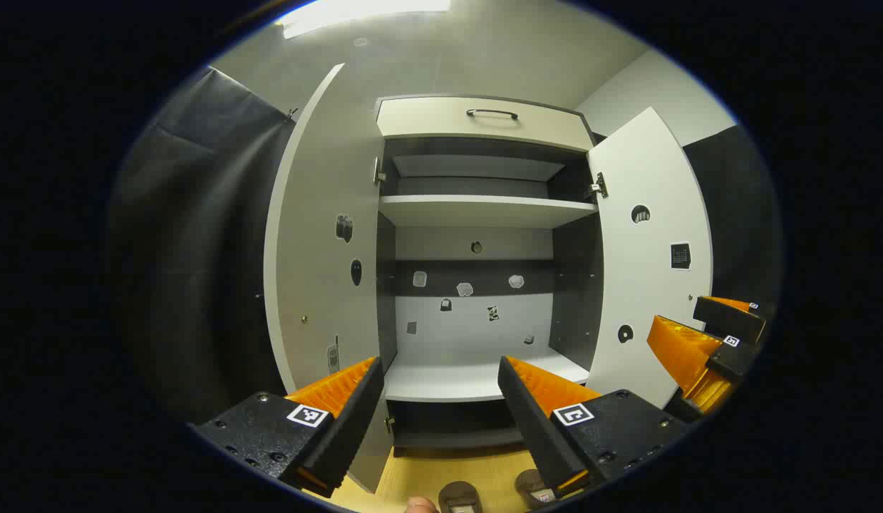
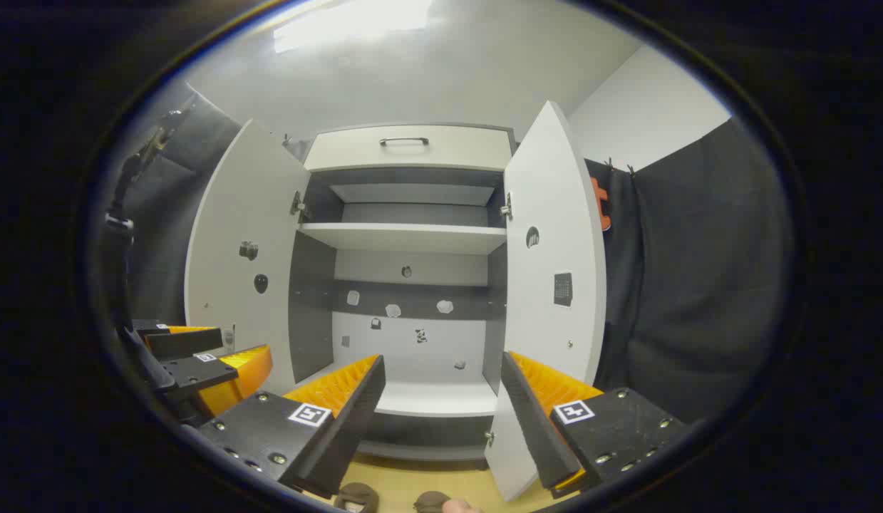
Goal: Grab one shoe with the right hand and put it into the shoe cabinet, grab the other shoe with the left hand and put it into the shoe cabinet; then close the right door with the right hand and the left door with the left hand.
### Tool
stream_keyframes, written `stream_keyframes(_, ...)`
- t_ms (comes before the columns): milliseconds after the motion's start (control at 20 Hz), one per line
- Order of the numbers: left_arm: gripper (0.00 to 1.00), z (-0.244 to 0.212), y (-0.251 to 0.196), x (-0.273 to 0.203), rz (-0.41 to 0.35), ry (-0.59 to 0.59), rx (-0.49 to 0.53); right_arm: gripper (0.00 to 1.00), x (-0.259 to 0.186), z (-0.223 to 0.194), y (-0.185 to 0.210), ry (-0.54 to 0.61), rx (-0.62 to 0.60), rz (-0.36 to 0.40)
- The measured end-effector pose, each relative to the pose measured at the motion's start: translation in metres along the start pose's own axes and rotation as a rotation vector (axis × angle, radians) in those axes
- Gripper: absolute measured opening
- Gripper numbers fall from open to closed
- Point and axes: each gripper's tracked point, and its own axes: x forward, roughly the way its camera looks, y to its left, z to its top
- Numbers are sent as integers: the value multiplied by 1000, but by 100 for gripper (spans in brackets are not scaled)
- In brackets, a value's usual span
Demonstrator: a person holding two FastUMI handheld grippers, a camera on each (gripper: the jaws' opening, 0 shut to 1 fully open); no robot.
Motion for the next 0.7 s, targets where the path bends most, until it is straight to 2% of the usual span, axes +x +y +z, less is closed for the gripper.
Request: stream_keyframes(700, 99, -3, 1, -3, 18, 14, 6, 97, -2, -3, -1, 19, 14, 9)
